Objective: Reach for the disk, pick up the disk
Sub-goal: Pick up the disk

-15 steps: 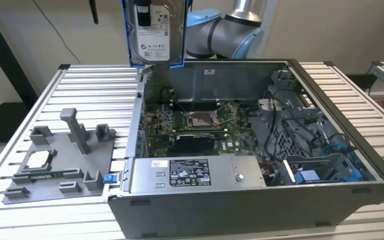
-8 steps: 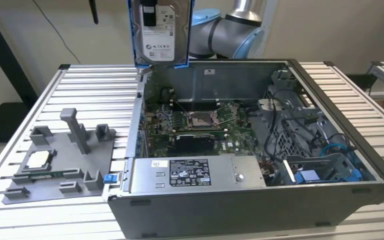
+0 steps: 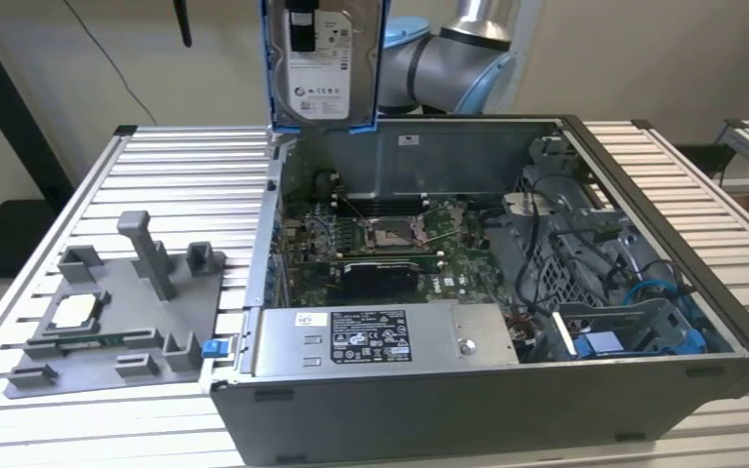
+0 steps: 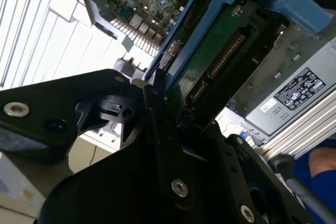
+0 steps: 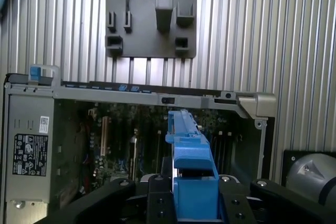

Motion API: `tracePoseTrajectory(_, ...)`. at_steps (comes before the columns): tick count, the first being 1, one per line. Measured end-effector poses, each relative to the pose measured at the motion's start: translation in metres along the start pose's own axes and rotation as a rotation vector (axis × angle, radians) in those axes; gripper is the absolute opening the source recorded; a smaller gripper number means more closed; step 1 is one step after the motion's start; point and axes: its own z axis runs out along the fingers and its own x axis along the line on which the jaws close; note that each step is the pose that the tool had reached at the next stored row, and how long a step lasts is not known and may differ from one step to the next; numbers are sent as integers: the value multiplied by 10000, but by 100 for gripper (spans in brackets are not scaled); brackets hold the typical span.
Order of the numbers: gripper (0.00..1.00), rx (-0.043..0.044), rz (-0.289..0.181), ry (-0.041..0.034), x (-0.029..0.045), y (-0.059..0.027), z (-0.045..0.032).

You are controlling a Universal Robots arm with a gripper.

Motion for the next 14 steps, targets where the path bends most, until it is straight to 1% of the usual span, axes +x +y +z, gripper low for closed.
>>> tracePoseTrajectory(7, 0, 0, 0, 0, 21, -140, -5)
tracePoseTrajectory(14, 0, -2, -1, 0, 32, -361, -12)
